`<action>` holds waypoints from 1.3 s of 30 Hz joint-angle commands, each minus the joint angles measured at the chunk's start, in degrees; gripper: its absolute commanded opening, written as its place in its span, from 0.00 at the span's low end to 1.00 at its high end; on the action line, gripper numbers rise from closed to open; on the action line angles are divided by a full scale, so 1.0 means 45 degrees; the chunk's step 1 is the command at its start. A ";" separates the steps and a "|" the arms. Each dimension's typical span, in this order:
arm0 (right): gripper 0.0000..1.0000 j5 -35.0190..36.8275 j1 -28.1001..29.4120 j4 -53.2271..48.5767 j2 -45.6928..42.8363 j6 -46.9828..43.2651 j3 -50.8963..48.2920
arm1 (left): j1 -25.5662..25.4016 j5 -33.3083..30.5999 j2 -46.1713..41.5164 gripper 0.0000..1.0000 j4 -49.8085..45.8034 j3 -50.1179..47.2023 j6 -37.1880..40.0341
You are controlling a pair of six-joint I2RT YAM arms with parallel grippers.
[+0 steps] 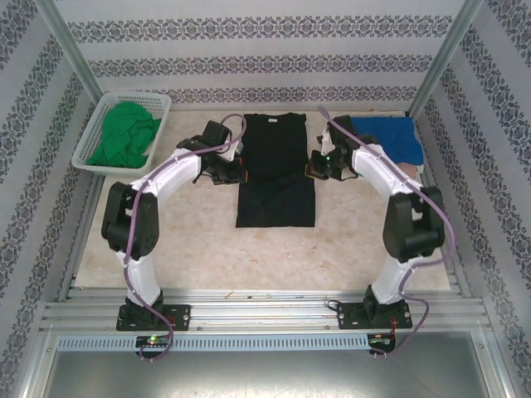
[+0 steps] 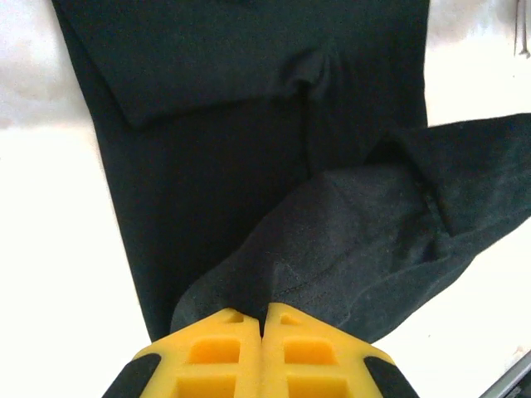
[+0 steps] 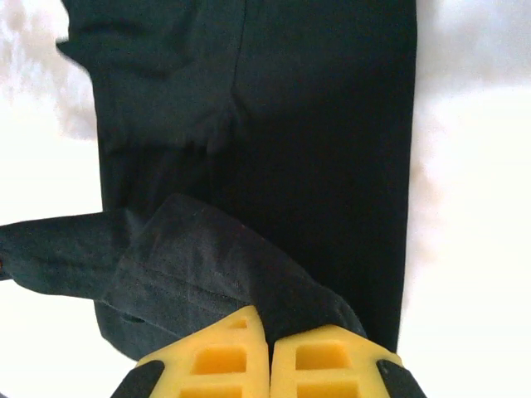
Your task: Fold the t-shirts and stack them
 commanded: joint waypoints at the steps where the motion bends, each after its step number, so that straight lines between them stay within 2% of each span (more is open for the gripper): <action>1: 0.06 -0.0899 -0.0226 -0.0118 0.1427 -0.0508 0.1342 | 0.0383 0.1185 0.1167 0.00 0.0156 0.1270 0.0599; 7: 0.07 -0.1561 -0.0427 -0.0414 0.3796 -0.0674 0.3397 | 0.1047 0.2036 0.3430 0.00 -0.0666 0.3705 0.0793; 11: 0.08 -0.1025 -0.0528 -0.0427 0.4295 -0.0505 0.3745 | 0.1431 0.2051 0.4242 0.01 -0.0830 0.4341 0.0869; 14: 0.13 -0.1110 -0.0591 -0.0135 0.4446 -0.0498 0.3763 | 0.1664 0.2674 0.5256 0.04 -0.1272 0.5402 0.0985; 18: 0.13 -0.0815 -0.0768 -0.0362 0.4482 -0.0439 0.3710 | 0.1704 0.2596 0.6128 0.05 -0.1950 0.6485 0.1140; 20: 0.14 -0.0630 -0.0898 -0.0393 0.4403 -0.0379 0.3657 | 0.1745 0.2408 0.6314 0.11 -0.2139 0.6761 0.1189; 22: 0.30 -0.0562 -0.1009 -0.0316 0.4369 -0.0197 0.3694 | 0.1796 0.2433 0.6549 0.20 -0.2261 0.7177 0.1158; 27: 0.33 -0.0764 -0.0841 0.0140 0.3620 -0.0109 0.4004 | 0.1847 0.2351 0.6850 0.40 -0.2973 0.8603 0.1197; 32: 0.35 0.1061 0.0040 0.0132 0.2623 -0.0488 0.3749 | 0.1952 0.1588 0.6822 0.48 -0.3888 1.0216 0.1109; 36: 0.34 0.0863 0.0667 0.1490 0.2778 -0.0034 0.2788 | 0.1564 0.0705 0.5918 0.42 -0.3248 0.9067 0.0844; 39: 0.32 0.0419 0.0802 0.1873 0.3625 0.0271 0.2879 | 0.0883 0.0872 0.4818 0.42 -0.1294 0.6497 0.0495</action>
